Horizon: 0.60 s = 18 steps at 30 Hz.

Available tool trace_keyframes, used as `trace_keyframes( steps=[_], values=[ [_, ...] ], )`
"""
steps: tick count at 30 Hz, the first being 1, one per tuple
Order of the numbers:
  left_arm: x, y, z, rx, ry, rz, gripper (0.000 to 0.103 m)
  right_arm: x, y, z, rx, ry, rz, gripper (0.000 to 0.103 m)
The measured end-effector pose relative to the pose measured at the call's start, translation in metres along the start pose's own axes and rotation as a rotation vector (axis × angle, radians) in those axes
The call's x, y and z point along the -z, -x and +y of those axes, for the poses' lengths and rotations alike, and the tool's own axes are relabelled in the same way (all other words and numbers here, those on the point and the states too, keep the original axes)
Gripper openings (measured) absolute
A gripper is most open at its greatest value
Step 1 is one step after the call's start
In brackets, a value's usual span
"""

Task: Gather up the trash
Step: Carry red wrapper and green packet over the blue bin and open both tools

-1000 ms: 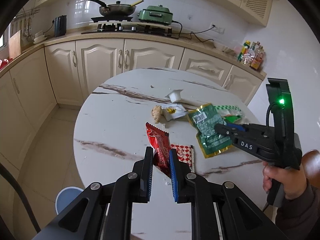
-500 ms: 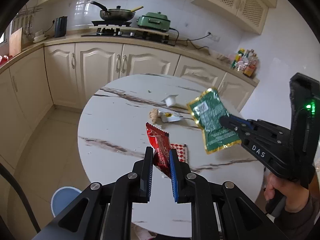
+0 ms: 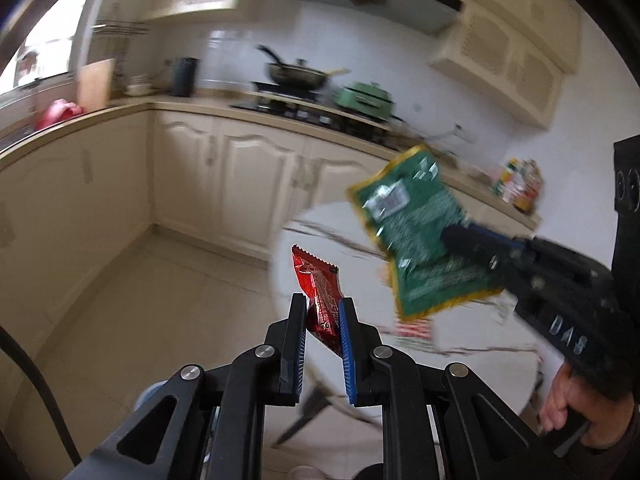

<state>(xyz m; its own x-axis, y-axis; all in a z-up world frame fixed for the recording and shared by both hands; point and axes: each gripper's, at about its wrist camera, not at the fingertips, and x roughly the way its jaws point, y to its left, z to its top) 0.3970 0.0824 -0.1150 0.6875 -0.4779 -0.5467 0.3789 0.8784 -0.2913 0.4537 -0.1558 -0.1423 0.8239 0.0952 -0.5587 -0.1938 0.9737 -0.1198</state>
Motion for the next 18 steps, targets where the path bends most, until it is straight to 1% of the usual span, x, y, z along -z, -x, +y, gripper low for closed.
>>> trace_keyframes(
  steps=[1, 2, 4, 5, 8, 10, 11, 14, 16, 18],
  values=[
    [0.002, 0.010, 0.017, -0.032, 0.017, -0.005, 0.012, -0.003, -0.010, 0.015, -0.033, 0.015, 0.012, 0.006],
    [0.006, 0.017, 0.026, -0.053, 0.029, -0.006, 0.012, -0.005, -0.020, 0.032, -0.064, 0.029, 0.010, 0.006],
    [0.014, 0.031, 0.057, -0.114, 0.066, 0.005, 0.012, -0.005, -0.046, 0.067, -0.135, 0.060, 0.042, 0.006],
    [0.020, 0.036, 0.077, -0.145, 0.091, 0.020, 0.012, -0.004, -0.059, 0.084, -0.163, 0.076, 0.058, 0.006],
    [0.038, 0.039, 0.120, -0.206, 0.150, 0.065, 0.012, 0.007, -0.102, 0.125, -0.231, 0.117, 0.125, 0.006],
    [0.056, 0.029, 0.152, -0.245, 0.205, 0.118, 0.012, 0.021, -0.134, 0.150, -0.267, 0.137, 0.189, 0.006],
    [0.063, 0.022, 0.163, -0.255, 0.227, 0.143, 0.012, 0.031, -0.156, 0.165, -0.288, 0.144, 0.232, 0.006],
    [0.085, -0.003, 0.191, -0.304, 0.257, 0.221, 0.012, 0.063, -0.206, 0.181, -0.328, 0.146, 0.337, 0.006],
    [0.099, -0.027, 0.211, -0.287, 0.300, 0.281, 0.012, 0.086, -0.242, 0.193, -0.349, 0.142, 0.419, 0.006],
    [0.113, -0.056, 0.231, -0.290, 0.323, 0.349, 0.012, 0.106, -0.273, 0.199, -0.362, 0.137, 0.489, 0.006]
  ],
)
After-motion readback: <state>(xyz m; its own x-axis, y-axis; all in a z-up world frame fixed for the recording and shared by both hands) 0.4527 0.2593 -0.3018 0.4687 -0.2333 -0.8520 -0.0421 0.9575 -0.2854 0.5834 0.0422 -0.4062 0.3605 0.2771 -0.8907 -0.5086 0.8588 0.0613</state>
